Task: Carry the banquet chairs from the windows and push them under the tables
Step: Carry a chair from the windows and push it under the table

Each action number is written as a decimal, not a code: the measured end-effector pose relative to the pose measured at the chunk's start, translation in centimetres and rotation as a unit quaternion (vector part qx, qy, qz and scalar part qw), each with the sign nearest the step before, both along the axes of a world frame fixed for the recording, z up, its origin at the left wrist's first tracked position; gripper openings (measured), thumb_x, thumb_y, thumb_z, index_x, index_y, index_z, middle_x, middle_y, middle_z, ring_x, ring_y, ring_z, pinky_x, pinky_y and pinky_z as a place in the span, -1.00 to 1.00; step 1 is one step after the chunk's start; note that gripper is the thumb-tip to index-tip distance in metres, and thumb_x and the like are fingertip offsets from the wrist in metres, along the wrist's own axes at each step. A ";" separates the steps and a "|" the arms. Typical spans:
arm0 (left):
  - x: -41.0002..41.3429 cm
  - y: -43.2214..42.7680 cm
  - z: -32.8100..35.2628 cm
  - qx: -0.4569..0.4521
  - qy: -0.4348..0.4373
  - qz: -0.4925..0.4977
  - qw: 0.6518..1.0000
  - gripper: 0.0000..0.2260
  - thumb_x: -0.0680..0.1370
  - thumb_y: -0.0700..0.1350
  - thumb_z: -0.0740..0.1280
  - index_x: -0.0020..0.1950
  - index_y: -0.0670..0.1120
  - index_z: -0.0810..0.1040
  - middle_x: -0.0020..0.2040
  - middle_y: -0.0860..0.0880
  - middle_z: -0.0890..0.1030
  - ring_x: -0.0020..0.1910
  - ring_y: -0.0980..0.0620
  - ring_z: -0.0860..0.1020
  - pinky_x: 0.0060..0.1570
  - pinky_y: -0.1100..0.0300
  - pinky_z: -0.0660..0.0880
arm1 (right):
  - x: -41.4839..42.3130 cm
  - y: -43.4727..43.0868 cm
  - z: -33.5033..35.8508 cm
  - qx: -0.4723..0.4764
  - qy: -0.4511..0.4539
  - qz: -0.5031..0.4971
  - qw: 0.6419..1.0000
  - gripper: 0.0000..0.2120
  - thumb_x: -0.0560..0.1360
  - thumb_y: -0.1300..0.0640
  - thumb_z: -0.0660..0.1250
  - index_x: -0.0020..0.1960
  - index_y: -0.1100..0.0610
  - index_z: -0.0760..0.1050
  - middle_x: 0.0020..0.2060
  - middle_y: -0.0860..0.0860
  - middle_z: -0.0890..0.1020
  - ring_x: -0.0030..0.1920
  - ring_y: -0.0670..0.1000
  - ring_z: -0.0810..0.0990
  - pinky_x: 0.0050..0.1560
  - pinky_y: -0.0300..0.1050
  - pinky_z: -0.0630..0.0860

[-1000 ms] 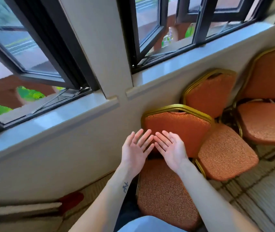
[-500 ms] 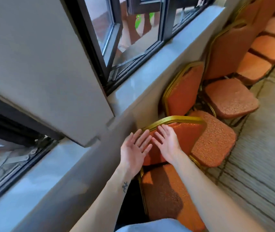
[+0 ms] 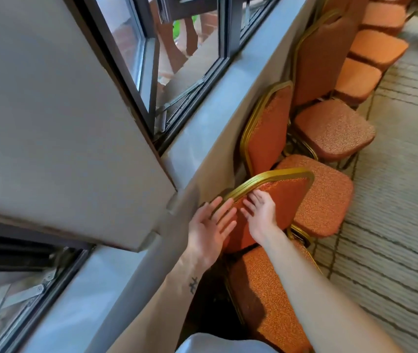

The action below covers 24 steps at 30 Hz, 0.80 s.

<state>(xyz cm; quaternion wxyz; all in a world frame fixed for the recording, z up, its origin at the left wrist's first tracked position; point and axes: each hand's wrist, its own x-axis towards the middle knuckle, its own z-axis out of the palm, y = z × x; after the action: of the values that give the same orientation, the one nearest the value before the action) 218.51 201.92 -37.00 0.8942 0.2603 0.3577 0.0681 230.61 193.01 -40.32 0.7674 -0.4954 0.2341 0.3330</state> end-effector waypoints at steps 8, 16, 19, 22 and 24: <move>-0.4 0.2 0.6 0.012 0.002 -0.042 0.999 -0.58 0.71 0.06 0.08 0.51 -0.09 0.39 0.36 -0.15 0.60 0.36 -0.15 0.57 0.51 -0.18 0.28 | 0.6 -0.7 0.3 0.047 0.037 0.012 0.998 -0.53 0.62 -0.02 0.15 0.48 0.11 0.40 0.30 0.02 0.56 0.29 0.13 0.51 0.22 -0.02 0.47; 0.0 -0.9 1.7 0.023 -0.015 -0.104 0.994 -0.55 0.71 0.06 0.08 0.55 -0.10 0.35 0.40 -0.14 0.58 0.39 -0.14 0.54 0.52 -0.16 0.29 | -1.5 -3.5 0.7 0.053 0.030 -0.011 0.998 -0.59 0.60 -0.02 0.13 0.32 0.13 0.52 0.28 0.05 0.61 0.11 0.09 0.45 0.16 -0.04 0.42; 0.7 -1.7 2.6 0.043 -0.021 -0.135 0.990 -0.56 0.71 0.06 0.09 0.55 -0.10 0.35 0.38 -0.12 0.59 0.39 -0.13 0.55 0.51 -0.15 0.30 | -2.7 -5.5 0.8 0.041 0.017 -0.019 0.999 -0.54 0.61 -0.04 0.12 0.33 0.17 0.57 0.26 0.08 0.65 0.00 0.05 0.44 0.07 -0.06 0.43; 1.4 -2.7 3.7 0.065 -0.030 -0.173 0.982 -0.57 0.72 0.04 0.09 0.53 -0.11 0.37 0.36 -0.12 0.61 0.36 -0.11 0.57 0.49 -0.13 0.33 | -4.3 -7.8 1.6 0.032 0.010 -0.038 0.999 -0.54 0.61 -0.03 0.14 0.33 0.22 0.57 0.23 0.12 0.66 -0.10 0.02 0.45 0.02 -0.07 0.44; 1.7 -4.2 4.5 0.090 -0.039 -0.214 0.972 -0.60 0.72 0.02 0.10 0.50 -0.11 0.41 0.34 -0.11 0.63 0.34 -0.09 0.58 0.47 -0.11 0.37 | -5.3 -9.6 2.6 0.032 0.013 -0.063 0.997 -0.56 0.62 -0.01 0.16 0.29 0.26 0.58 0.16 0.15 0.68 -0.13 0.02 0.46 -0.01 -0.08 0.44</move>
<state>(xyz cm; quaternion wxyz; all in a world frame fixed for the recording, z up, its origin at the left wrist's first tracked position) 220.17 197.73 -32.54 0.8742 0.4070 0.2514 -0.0830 225.27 183.43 -37.74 0.7995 -0.4501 0.2639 0.2976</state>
